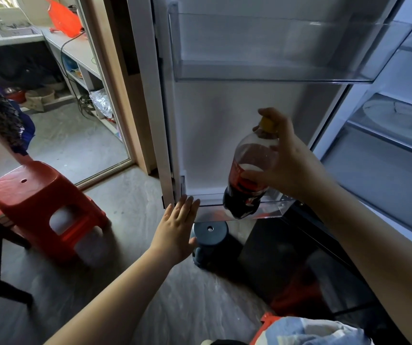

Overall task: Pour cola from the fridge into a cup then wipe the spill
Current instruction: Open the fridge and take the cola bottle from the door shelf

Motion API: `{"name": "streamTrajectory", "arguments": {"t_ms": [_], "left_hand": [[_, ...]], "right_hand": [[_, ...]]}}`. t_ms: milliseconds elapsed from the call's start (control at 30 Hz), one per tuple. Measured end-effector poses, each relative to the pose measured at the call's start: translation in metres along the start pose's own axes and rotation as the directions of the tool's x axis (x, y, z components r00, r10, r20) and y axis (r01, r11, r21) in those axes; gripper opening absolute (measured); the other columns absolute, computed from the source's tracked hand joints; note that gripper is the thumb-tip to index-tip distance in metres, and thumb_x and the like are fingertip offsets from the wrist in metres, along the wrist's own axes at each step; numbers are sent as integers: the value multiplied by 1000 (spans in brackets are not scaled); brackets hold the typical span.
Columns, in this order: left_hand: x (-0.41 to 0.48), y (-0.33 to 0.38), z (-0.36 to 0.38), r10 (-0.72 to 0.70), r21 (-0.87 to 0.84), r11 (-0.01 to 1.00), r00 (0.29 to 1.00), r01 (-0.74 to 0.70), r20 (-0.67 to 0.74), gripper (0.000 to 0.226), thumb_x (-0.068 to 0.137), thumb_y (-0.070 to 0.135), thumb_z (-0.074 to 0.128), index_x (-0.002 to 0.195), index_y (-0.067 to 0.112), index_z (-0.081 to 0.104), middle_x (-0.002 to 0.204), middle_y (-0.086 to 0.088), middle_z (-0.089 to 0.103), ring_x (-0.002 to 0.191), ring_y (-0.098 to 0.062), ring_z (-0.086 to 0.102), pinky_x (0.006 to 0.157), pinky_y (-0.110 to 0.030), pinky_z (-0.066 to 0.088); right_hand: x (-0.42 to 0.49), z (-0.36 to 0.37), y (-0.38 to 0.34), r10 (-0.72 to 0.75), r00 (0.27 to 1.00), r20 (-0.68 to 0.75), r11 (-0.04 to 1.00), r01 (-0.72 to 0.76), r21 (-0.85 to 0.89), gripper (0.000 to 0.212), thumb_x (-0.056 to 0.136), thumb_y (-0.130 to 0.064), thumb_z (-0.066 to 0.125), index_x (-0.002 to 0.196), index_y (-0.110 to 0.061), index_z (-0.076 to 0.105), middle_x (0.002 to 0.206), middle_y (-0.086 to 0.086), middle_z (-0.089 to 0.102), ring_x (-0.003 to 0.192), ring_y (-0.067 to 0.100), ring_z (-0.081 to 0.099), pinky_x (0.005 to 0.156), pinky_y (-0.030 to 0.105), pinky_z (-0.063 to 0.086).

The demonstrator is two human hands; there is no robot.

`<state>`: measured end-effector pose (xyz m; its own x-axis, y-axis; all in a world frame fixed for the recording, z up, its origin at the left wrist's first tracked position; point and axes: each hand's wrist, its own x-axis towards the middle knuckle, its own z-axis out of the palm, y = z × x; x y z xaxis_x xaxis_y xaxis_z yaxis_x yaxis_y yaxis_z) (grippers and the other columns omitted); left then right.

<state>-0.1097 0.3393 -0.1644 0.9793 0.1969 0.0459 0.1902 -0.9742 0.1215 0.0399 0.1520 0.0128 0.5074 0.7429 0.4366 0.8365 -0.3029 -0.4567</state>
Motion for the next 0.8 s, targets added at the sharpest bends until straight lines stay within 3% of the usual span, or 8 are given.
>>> {"name": "streamTrajectory", "arguments": {"t_ms": [167, 267, 333, 400, 500, 600, 667, 800], "left_hand": [[2, 5, -4, -48, -12, 999, 998, 48, 48, 88, 91, 61, 37, 150, 19, -13, 161, -1, -10, 145, -19, -19, 116, -41, -12], [9, 22, -17, -71, -80, 994, 997, 72, 12, 93, 82, 73, 24, 144, 22, -25, 161, -1, -10, 147, -19, -14, 118, -45, -8], [19, 43, -29, -58, -270, 962, 994, 30, -96, 101, 84, 64, 49, 143, 24, -22, 161, -1, -3, 148, -19, -4, 120, -46, 4], [31, 68, -41, -128, -533, 846, 965, -14, -230, 112, 76, 57, 69, 148, 27, -13, 159, 2, 13, 145, -15, 16, 117, -40, 21], [49, 99, -47, -258, -797, 603, 943, -14, -212, 123, 68, 42, 82, 145, 40, -13, 150, 12, 27, 130, 7, 26, 106, -21, 32], [62, 115, -42, -312, -890, 446, 916, -94, -253, 114, 65, 25, 87, 129, 68, 3, 133, 15, 48, 120, 10, 47, 99, -15, 43], [68, 118, -37, -356, -899, 419, 887, -130, -294, 104, 65, 19, 87, 111, 77, 14, 122, 16, 54, 111, 7, 54, 91, -12, 46], [76, 120, -33, -327, -871, 468, 885, -153, -331, 99, 65, 10, 83, 107, 75, 21, 113, 19, 53, 104, 9, 55, 84, -8, 45]], "right_hand": [[1, -3, 1, 24, 998, 50, 997, -28, 77, 103, 63, -30, 82, 138, -41, 11, 123, -4, 46, 114, 8, 52, 95, 31, 49], [3, -3, 4, 27, 995, 92, 993, -38, 111, 103, 66, -25, 82, 137, -41, 10, 107, -23, 46, 111, -2, 48, 91, 15, 43], [5, -4, 5, 26, 994, 104, 993, -37, 111, 103, 65, -25, 82, 139, -37, 11, 108, -23, 45, 112, -3, 45, 87, 11, 39], [8, -5, 6, 34, 994, 100, 992, -46, 121, 104, 64, -27, 82, 141, -35, 12, 118, -15, 42, 114, -1, 45, 86, 10, 39], [8, -5, 7, 36, 994, 102, 989, -50, 142, 104, 64, -25, 83, 141, -35, 13, 120, -14, 41, 111, -6, 45, 81, 5, 42], [4, -3, 11, 23, 996, 87, 981, -39, 188, 102, 65, -21, 84, 137, -37, 15, 102, -25, 50, 103, -23, 43, 80, -4, 36], [1, -5, 17, 7, 997, 72, 985, -19, 169, 103, 64, -30, 81, 139, -36, 12, 113, -19, 48, 107, -22, 41, 84, -3, 37], [-4, -16, 27, -2, 997, 71, 982, -11, 188, 84, 72, -52, 64, 135, -52, 7, 127, -7, 43, 116, -12, 44, 90, 8, 42]]}}
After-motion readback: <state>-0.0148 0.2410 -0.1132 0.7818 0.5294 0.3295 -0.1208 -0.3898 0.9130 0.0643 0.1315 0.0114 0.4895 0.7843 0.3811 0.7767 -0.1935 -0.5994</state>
